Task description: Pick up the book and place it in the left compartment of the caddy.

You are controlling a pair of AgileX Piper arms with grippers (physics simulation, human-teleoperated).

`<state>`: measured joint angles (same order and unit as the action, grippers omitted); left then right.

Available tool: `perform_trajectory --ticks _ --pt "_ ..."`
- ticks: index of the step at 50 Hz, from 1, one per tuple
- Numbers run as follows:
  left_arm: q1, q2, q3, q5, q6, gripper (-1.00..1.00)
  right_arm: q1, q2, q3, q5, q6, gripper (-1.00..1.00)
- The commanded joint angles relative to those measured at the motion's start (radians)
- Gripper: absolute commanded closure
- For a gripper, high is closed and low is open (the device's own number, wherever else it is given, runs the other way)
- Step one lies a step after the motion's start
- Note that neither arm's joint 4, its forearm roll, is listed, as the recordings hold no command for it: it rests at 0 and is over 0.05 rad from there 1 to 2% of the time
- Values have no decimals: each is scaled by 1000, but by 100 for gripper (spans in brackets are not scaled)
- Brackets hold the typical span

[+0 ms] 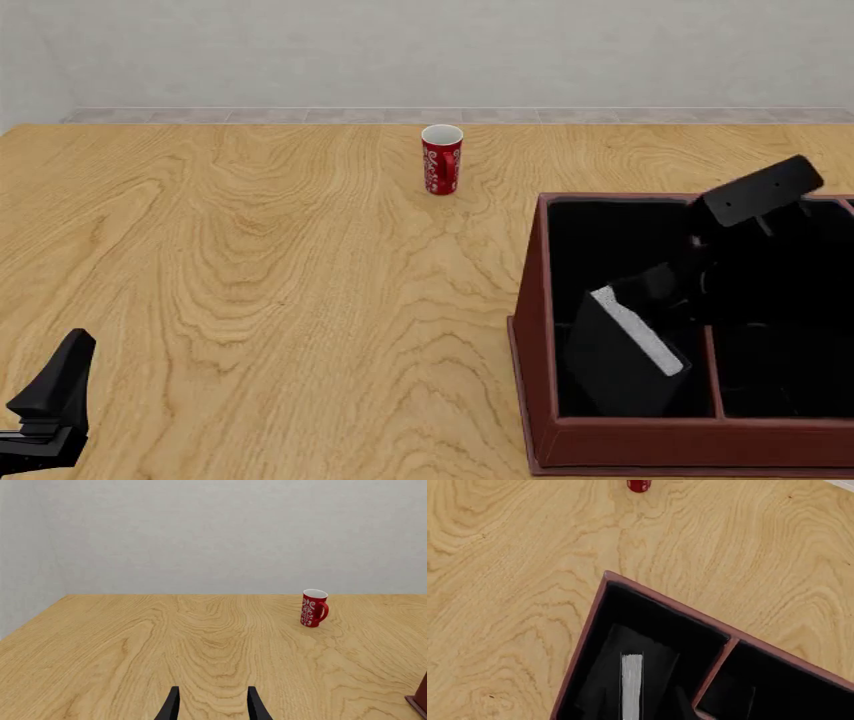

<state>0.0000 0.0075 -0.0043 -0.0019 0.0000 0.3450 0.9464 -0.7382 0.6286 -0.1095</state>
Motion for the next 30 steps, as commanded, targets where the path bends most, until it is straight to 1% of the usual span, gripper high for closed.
perform_trajectory --ticks 1,18,30 --pt "0 0 0 0 0 -100 -11 -38 -41 45 -22 -100" --pt "0 0 0 0 0 -100 -24 -90 -137 116 -35 -100" --pt "0 0 0 0 0 -100 -18 -152 -232 188 -39 -100"
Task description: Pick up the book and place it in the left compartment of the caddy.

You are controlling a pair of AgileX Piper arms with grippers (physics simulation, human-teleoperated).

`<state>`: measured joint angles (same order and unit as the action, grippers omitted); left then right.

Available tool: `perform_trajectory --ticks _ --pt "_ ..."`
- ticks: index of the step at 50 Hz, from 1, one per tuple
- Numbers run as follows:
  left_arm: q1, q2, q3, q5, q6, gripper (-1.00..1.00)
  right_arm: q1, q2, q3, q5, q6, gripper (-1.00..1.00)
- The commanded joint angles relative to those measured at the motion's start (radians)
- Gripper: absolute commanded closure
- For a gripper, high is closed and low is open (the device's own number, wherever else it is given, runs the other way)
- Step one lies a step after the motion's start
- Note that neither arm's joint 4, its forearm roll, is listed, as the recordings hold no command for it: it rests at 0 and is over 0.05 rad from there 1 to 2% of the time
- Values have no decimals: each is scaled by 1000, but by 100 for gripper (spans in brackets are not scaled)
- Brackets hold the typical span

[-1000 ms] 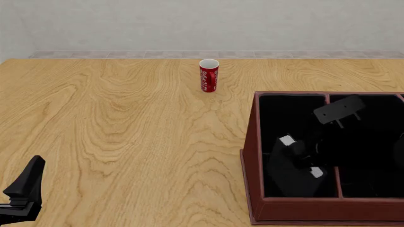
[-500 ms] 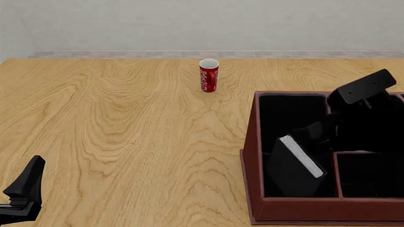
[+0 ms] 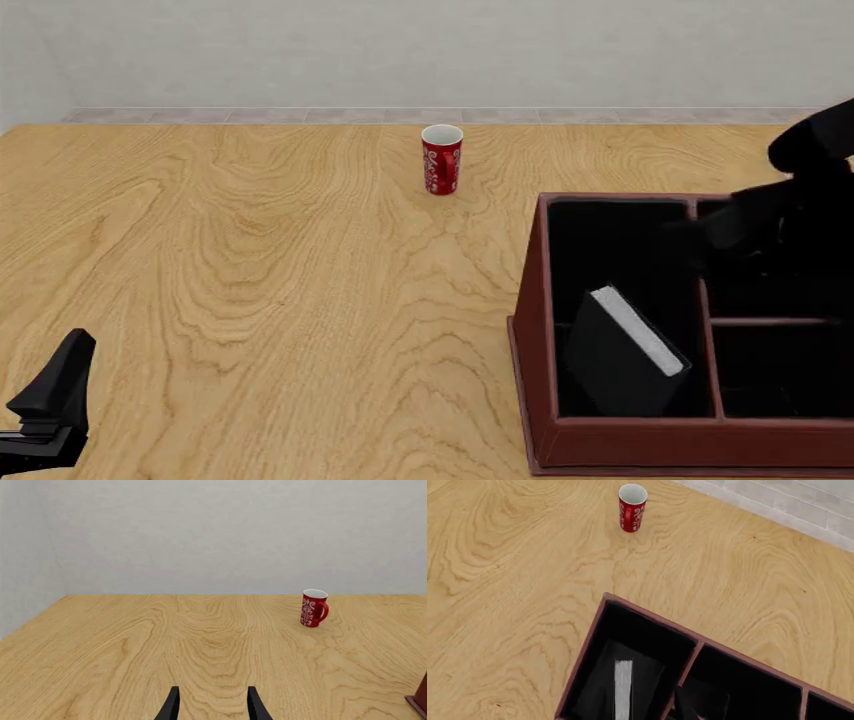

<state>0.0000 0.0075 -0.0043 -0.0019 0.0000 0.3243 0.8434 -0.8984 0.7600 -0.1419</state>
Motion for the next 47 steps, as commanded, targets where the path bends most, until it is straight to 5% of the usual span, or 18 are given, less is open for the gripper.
perform_trajectory --ticks 1,22,47 --pt "0 0 0 0 0 -100 4 -55 -79 63 -5 -100" --pt "0 0 0 0 0 -100 44 -181 -153 166 -2 -100" --pt "0 0 0 0 0 -100 65 -308 -147 185 106 -100"
